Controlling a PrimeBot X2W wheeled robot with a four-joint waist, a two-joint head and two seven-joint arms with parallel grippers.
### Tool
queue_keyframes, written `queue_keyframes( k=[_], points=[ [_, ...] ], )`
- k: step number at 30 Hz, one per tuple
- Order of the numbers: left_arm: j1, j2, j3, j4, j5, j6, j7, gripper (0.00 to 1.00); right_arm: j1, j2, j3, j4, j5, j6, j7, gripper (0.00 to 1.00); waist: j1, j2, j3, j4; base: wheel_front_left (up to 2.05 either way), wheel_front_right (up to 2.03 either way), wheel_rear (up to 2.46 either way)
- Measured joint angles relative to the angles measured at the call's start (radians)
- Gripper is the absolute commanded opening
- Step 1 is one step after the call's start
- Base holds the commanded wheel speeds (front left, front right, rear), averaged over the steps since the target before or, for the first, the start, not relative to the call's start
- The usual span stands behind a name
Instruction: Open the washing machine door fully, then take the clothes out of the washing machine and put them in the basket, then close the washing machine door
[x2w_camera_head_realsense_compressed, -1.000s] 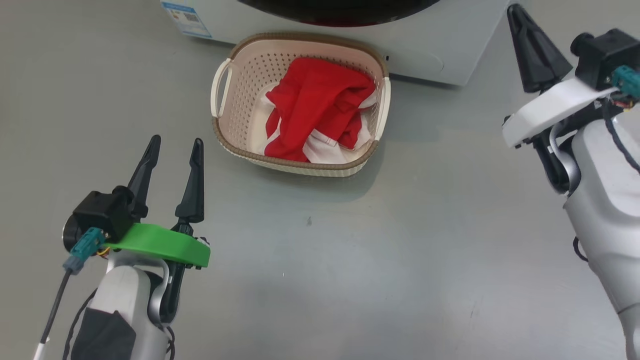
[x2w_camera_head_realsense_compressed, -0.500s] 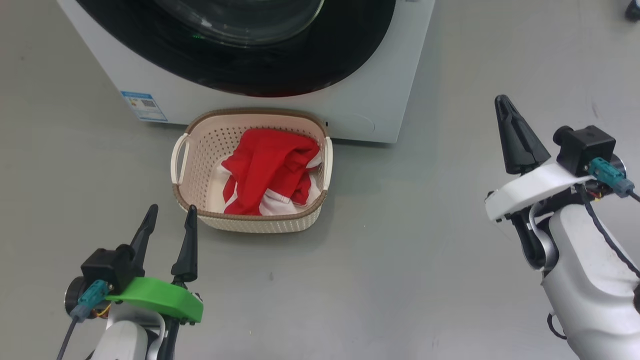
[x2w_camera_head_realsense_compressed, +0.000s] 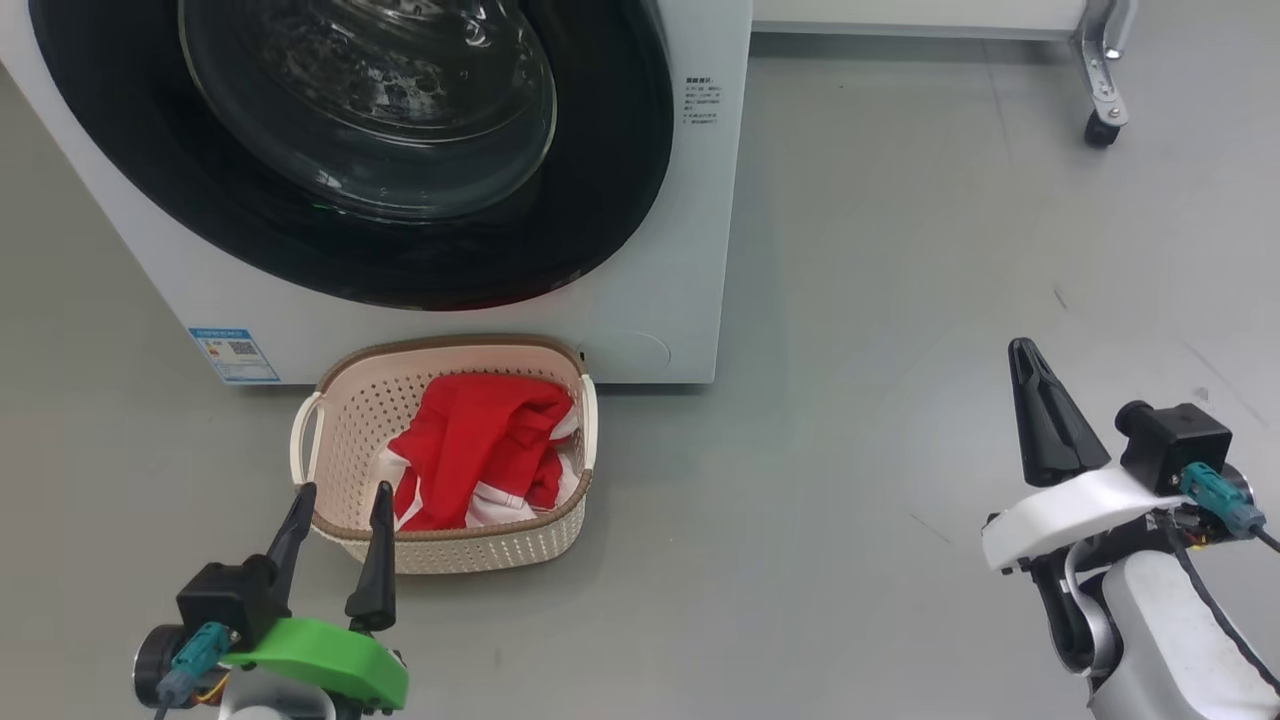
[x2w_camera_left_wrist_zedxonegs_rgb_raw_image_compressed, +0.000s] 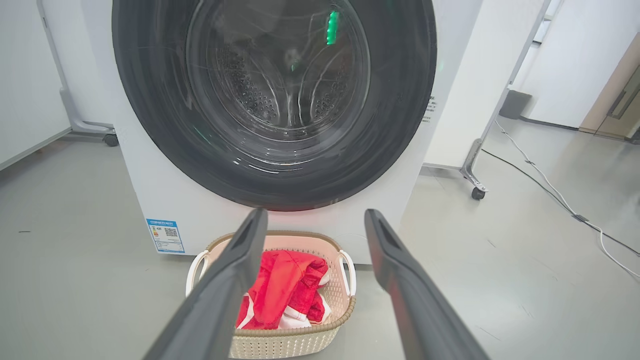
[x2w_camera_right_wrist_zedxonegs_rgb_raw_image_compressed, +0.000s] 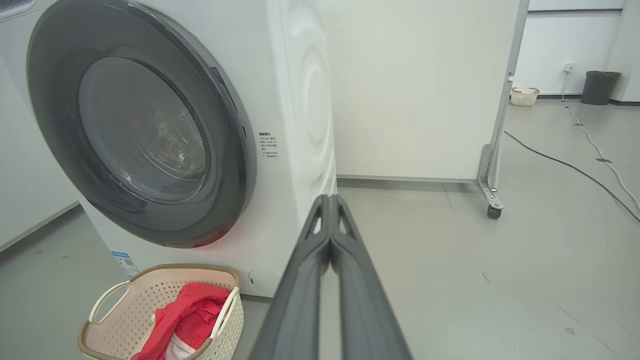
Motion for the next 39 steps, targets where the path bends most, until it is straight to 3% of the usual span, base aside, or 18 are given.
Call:
queue_keyframes(
  k=[6,7,8,39],
  points=[
    [0.020,0.000,-0.010,-0.012,0.020,0.000,0.000,1.00,0.071,0.012,-0.021,-0.054,-0.018,-0.018,0.000,0.00,0.0000,0.0000,-0.030,-0.028,0.00,0.00,0.00],
    [0.022,0.000,-0.010,-0.016,0.023,0.000,0.000,1.00,0.081,0.013,-0.025,-0.063,-0.027,-0.021,0.000,0.40,0.0000,0.0000,-0.032,-0.031,0.00,0.00,0.00],
    [0.022,0.000,-0.010,-0.019,0.024,0.000,0.000,1.00,0.090,0.013,-0.025,-0.064,-0.033,-0.021,0.000,1.00,0.0000,0.0000,-0.034,-0.033,0.00,0.00,0.00],
    [0.053,0.000,0.007,-0.076,0.045,0.000,0.000,1.00,0.208,0.036,-0.067,-0.163,-0.095,-0.020,0.000,1.00,0.0000,0.0000,-0.031,-0.041,0.00,0.00,0.00]
  ],
)
